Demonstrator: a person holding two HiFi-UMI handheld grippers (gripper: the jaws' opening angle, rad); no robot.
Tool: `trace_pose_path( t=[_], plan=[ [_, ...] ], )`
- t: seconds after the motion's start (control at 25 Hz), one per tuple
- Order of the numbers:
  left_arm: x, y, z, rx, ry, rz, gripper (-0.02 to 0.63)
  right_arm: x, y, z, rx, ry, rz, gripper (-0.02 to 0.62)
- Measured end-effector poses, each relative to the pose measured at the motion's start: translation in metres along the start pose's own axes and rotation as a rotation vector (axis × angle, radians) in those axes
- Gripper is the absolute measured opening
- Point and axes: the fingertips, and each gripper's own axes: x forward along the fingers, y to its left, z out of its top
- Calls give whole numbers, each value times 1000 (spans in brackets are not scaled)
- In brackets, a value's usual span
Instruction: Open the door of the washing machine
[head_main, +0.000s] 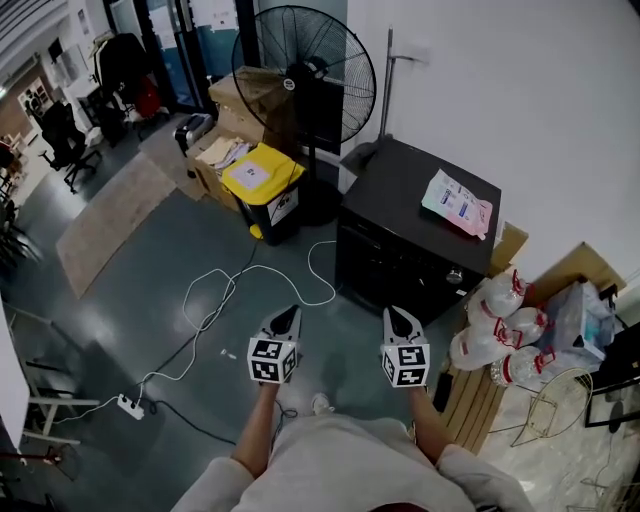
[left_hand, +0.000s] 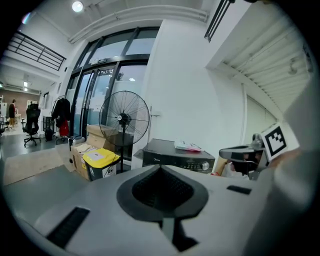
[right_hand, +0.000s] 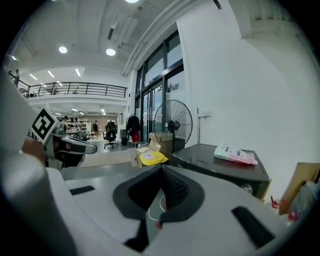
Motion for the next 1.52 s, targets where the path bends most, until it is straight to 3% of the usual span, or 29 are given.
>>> trace_pose_path(
  t=[0.28, 0.68, 1.04, 1.52],
  plan=[
    [32, 40, 8, 8, 8, -24, 8, 44, 12, 5, -2, 14, -12, -2],
    [58, 48, 5, 17, 41, -66, 8, 62, 11, -9, 8, 54, -23, -2],
    [95, 49, 3, 9, 66, -70, 8, 90, -9, -20, 20, 90, -9, -2],
    [181, 71, 13, -2, 109, -41, 8, 179, -51, -11, 32, 119, 50, -2]
  ],
)
